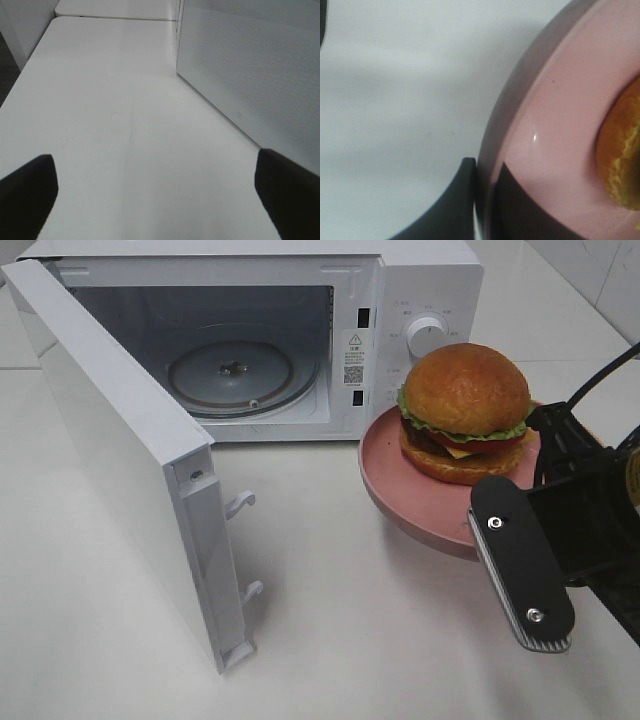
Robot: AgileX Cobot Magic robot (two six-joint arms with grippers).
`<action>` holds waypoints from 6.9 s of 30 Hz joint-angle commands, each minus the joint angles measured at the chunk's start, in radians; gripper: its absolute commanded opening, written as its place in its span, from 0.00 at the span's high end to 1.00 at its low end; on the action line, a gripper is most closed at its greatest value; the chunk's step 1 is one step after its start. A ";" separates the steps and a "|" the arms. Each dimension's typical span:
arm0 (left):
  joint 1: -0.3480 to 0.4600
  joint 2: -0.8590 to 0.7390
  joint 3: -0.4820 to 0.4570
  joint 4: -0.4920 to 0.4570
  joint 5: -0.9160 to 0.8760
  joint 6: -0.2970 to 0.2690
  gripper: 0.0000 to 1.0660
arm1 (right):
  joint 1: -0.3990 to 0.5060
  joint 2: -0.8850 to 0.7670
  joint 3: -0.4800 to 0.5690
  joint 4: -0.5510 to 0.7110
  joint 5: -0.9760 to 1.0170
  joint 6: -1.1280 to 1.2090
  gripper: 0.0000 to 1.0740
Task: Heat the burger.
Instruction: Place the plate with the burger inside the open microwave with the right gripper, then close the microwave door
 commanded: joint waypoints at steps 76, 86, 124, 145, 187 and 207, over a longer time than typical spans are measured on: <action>-0.006 -0.017 0.003 -0.005 -0.013 0.002 0.06 | -0.087 0.572 -0.487 0.412 -0.317 -0.713 1.00; -0.006 -0.017 0.003 -0.005 -0.013 0.002 0.06 | -0.087 0.628 -0.555 0.412 -0.297 -0.707 1.00; -0.006 -0.017 0.003 -0.004 -0.013 0.002 0.06 | -0.086 0.837 -0.875 0.265 -0.164 -0.466 1.00; -0.006 -0.017 0.003 -0.004 -0.013 0.002 0.06 | -0.086 0.978 -1.099 0.185 -0.114 -0.362 1.00; -0.006 -0.017 0.003 -0.004 -0.013 0.002 0.06 | -0.089 1.170 -1.316 0.116 -0.201 -0.246 0.60; -0.006 -0.017 0.003 -0.004 -0.013 0.002 0.06 | -0.089 1.124 -1.231 0.181 -0.211 -0.194 0.40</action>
